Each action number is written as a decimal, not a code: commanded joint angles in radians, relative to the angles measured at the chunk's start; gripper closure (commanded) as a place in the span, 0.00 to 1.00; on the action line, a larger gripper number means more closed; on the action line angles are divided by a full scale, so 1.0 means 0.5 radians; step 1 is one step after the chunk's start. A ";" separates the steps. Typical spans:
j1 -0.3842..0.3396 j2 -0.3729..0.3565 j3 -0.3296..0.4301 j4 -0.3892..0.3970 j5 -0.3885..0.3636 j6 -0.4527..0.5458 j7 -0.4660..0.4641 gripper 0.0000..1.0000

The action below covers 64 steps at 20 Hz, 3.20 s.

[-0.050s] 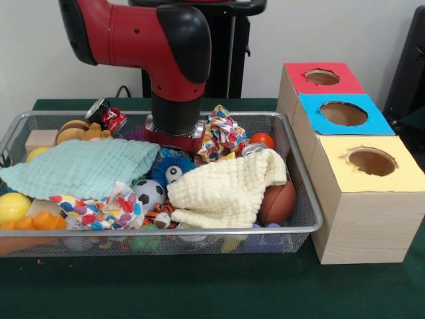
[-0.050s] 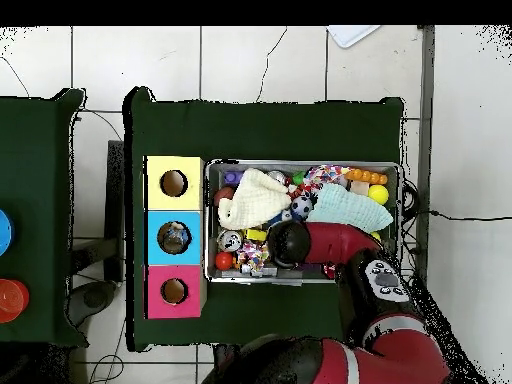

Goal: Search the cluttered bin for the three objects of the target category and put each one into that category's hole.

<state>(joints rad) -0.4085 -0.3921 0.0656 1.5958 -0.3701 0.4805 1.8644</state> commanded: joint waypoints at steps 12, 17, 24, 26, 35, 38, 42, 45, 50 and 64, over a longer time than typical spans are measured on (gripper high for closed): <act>0.108 -0.044 0.002 -0.066 0.036 0.335 0.036 1.00; 0.191 -0.363 0.021 -0.182 0.120 0.853 -0.057 1.00; 0.131 -0.400 0.134 -0.308 0.119 0.909 -0.098 1.00; 0.123 -0.380 0.151 -0.335 0.105 0.877 -0.089 1.00; 0.255 -0.428 0.141 -0.477 0.189 1.120 0.055 1.00; 0.348 -0.428 0.107 -0.559 0.224 1.210 0.170 1.00; 0.458 -0.414 0.077 -0.727 0.285 1.394 0.284 1.00; 0.481 -0.409 0.075 -0.858 0.362 1.525 0.328 1.00; 0.501 -0.383 0.071 -1.062 0.485 1.700 0.372 1.00; 0.757 -0.005 -0.054 -1.312 0.641 1.493 0.793 1.00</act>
<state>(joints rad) -0.0701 -0.5103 0.0368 0.9684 -0.0863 1.2334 1.8963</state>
